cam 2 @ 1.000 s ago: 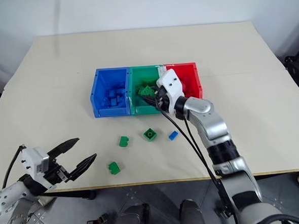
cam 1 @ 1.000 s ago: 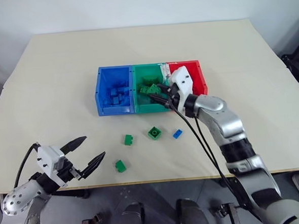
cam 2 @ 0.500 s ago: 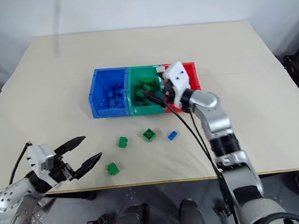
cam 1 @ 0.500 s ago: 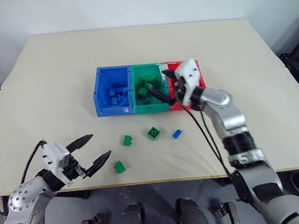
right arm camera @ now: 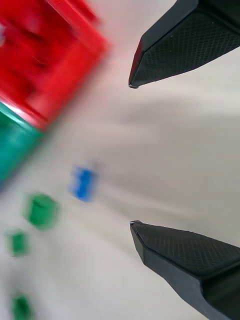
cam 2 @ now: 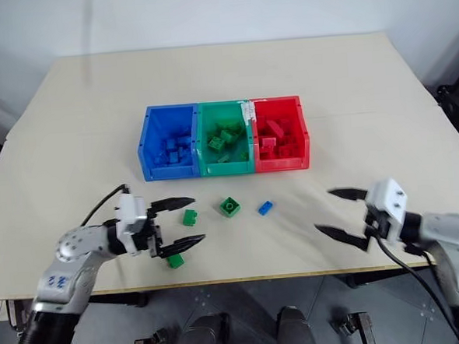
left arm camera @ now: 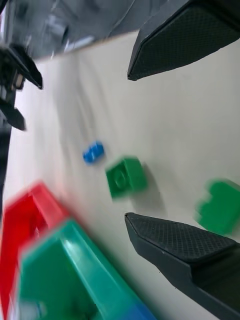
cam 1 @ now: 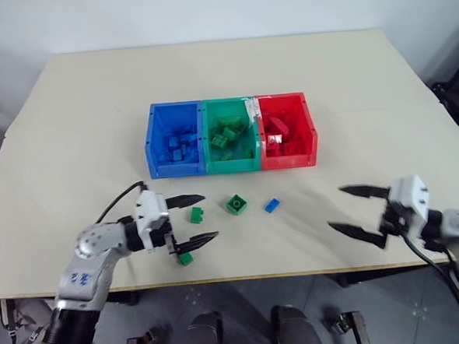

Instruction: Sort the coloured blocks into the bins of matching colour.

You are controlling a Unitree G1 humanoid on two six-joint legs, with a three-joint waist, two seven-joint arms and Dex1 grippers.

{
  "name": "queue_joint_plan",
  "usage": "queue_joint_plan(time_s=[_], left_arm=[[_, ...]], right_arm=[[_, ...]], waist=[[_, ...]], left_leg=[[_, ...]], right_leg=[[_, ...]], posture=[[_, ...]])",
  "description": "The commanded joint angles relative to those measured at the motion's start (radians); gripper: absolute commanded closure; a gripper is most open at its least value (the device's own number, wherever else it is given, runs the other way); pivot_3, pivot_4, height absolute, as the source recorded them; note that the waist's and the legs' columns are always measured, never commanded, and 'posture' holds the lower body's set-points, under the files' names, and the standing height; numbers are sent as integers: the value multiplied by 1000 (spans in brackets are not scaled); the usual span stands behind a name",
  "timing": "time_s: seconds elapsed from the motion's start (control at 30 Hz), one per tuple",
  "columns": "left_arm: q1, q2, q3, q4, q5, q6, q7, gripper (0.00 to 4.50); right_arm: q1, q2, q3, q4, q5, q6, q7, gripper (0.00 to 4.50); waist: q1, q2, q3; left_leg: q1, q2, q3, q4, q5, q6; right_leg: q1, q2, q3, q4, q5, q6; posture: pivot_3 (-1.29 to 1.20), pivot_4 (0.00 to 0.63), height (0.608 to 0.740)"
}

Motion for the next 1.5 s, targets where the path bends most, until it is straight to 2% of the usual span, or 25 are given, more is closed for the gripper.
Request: queue_joint_plan(time_s=[0.03,0.1,0.23,0.37,0.5,0.63,0.87,1.07,1.17,1.5], left_arm=[[-51,-14,-18,31,4,-42,-46,0],[-62,-18,-19,38,1,-44,-55,0],[-28,1,5,24,-5,-24,-46,0],[58,33,62,-34,-30,3,-19,0],[155,60,132,-96,-42,11,17,0],[232,67,199,-162,-50,19,67,0],[281,64,224,-219,-59,41,105,0],[276,62,212,-228,-65,49,121,0],[266,63,207,-226,-66,54,122,0],[262,62,229,-204,-73,50,119,0]], right_arm=[[19,-10,-49,17,10,-62,23,51],[13,-8,-46,33,9,-62,15,51],[-93,17,26,67,-11,-47,-6,51],[-225,24,156,82,-19,12,50,51],[-414,59,314,174,-89,66,97,51],[-583,129,440,331,-185,19,141,51],[-738,217,527,547,-278,-101,194,51],[-776,258,549,616,-308,-108,226,51],[-780,256,550,625,-310,-99,236,668],[-705,216,509,484,-254,-22,256,4073]], waist=[[-3,0,0],[-4,0,0],[-4,0,0],[-5,0,0],[-3,0,0],[-1,0,0],[-3,0,0],[-5,0,0],[-5,0,0],[-4,0,0]], left_leg=[[0,0,1,0,0,0],[1,1,1,1,0,0],[3,1,0,1,0,0],[5,2,0,0,0,1],[4,3,-1,1,-1,1],[4,4,-2,1,-1,1],[4,3,-2,0,-1,1],[4,4,-1,0,-1,0],[4,4,-1,0,-1,0],[4,3,-1,0,-2,0]], right_leg=[[0,0,0,0,0,0],[0,0,1,0,0,1],[0,0,4,0,0,1],[-1,0,6,0,0,1],[-1,-1,7,-1,0,1],[-1,-1,7,-1,0,1],[-2,-1,7,-1,0,0],[-2,0,7,-1,0,0],[-2,0,7,-1,0,0],[-2,0,7,-1,0,0]], posture=[[0,150,740],[0,150,740],[0,150,740],[0,150,740],[0,150,740],[0,150,740],[0,150,740],[0,150,740],[0,150,740],[0,150,740]])
